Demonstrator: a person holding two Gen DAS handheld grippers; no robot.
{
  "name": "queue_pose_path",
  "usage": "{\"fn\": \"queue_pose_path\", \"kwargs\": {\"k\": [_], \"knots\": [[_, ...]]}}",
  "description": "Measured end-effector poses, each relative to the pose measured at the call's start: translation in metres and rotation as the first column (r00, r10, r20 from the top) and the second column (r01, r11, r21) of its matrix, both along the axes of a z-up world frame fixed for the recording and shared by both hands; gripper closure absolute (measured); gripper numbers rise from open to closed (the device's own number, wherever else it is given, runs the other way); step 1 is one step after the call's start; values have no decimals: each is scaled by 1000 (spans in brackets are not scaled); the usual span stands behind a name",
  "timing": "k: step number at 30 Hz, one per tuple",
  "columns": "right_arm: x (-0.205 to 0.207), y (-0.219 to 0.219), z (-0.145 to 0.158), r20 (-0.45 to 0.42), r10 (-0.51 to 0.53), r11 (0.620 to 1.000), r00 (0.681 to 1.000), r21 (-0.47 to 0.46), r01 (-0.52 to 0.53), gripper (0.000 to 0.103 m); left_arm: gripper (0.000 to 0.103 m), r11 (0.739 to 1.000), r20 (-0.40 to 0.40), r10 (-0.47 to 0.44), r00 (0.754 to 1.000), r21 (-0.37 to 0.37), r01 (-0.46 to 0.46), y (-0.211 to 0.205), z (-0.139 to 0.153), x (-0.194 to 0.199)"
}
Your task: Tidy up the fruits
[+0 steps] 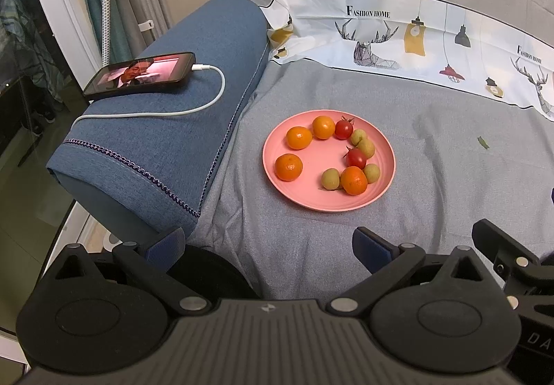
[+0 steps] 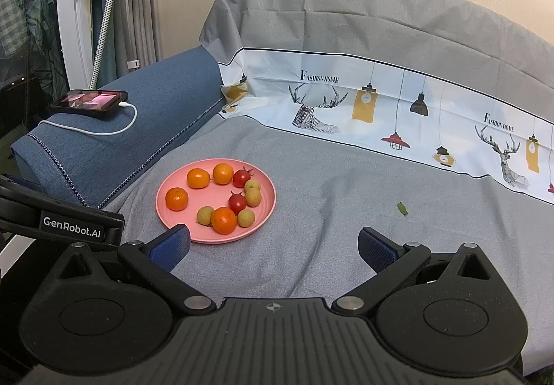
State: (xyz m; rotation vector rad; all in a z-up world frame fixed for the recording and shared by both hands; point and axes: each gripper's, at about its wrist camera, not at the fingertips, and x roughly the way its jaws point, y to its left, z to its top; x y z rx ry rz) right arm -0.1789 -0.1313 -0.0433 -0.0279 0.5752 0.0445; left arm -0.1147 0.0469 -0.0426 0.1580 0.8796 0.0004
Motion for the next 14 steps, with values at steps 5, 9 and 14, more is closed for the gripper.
{"fn": "queue_pose_path", "kwargs": {"k": [5,9,14], "knots": [[0,1,-1,-2,2,1000,1000,3,-2,1,0,1000,-7,2,1000,3,-2,0,-2,1],[1,2,-3,-2,4,1000,1000,9,-4,1,0,1000,-24,5,1000,7,-5,0,-4,5],[1,0,-4,0,7,1000,1000,14,-7,1,0,1000,-33,11,999,15,-11,0,-6,6]]}}
